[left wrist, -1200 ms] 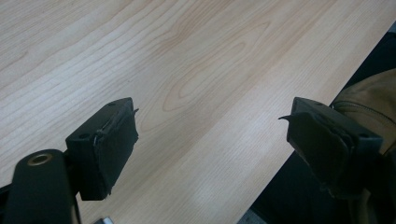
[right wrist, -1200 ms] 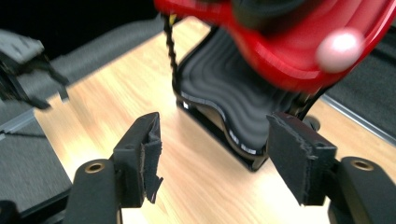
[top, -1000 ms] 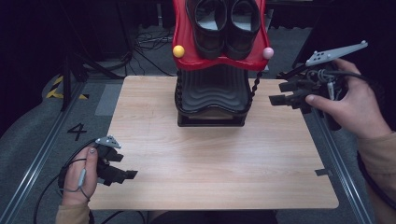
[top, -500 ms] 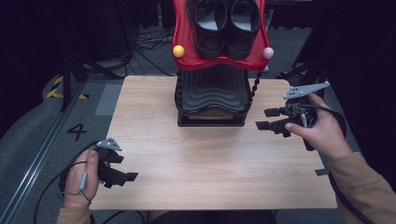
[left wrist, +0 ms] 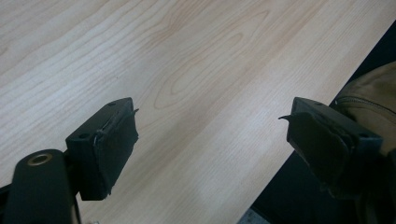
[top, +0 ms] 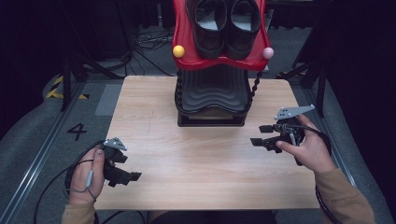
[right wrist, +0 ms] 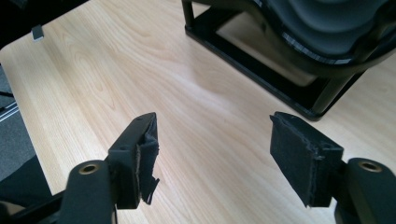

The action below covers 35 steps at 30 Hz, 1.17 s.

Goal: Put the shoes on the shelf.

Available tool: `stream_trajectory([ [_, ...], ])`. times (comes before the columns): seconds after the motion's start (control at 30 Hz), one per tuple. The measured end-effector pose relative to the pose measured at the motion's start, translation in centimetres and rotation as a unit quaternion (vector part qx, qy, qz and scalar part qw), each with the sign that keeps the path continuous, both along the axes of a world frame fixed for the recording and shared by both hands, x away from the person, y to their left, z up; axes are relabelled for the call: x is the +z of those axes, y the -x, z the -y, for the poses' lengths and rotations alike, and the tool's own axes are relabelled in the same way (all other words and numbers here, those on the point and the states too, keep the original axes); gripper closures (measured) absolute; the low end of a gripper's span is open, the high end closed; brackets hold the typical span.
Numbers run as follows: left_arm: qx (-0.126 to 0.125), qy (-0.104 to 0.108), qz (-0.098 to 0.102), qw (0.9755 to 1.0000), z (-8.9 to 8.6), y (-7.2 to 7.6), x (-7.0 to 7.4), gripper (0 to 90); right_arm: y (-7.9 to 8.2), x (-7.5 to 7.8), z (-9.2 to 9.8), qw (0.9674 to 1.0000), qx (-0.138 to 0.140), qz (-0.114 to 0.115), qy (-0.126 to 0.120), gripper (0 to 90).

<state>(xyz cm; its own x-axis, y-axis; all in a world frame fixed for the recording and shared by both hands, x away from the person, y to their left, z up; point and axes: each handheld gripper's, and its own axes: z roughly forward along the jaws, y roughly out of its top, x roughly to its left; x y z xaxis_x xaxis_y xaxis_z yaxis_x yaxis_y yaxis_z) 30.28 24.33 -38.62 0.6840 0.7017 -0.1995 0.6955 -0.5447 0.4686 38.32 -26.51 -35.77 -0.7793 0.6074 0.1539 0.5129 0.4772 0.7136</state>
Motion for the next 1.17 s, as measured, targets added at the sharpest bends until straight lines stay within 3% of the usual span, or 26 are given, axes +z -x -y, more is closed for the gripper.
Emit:
stream_trajectory([
  [0.23, -0.003, 0.003, 0.013, 0.9999, 0.2, -0.2, -0.1, 16.7, 0.4, -3.3, 0.3, 0.9994, -0.016, -0.019, -0.023, 33.3],
  [0.53, 0.004, -0.001, 0.000, 1.0000, -0.5, -0.3, -0.5, 16.8, 0.0, -5.6, 0.8, 0.9987, -0.030, -0.039, 0.012, 33.4],
  [0.87, 0.006, -0.002, -0.012, 0.9999, -0.6, -0.5, -1.0, 16.8, -0.5, -8.0, 0.5, 0.9957, -0.025, -0.070, 0.055, 31.3],
  [1.17, 0.016, -0.011, -0.006, 0.9998, -0.6, -0.7, -1.4, 17.0, -0.7, -8.7, 0.8, 0.9949, -0.028, -0.073, 0.064, 31.0],
])
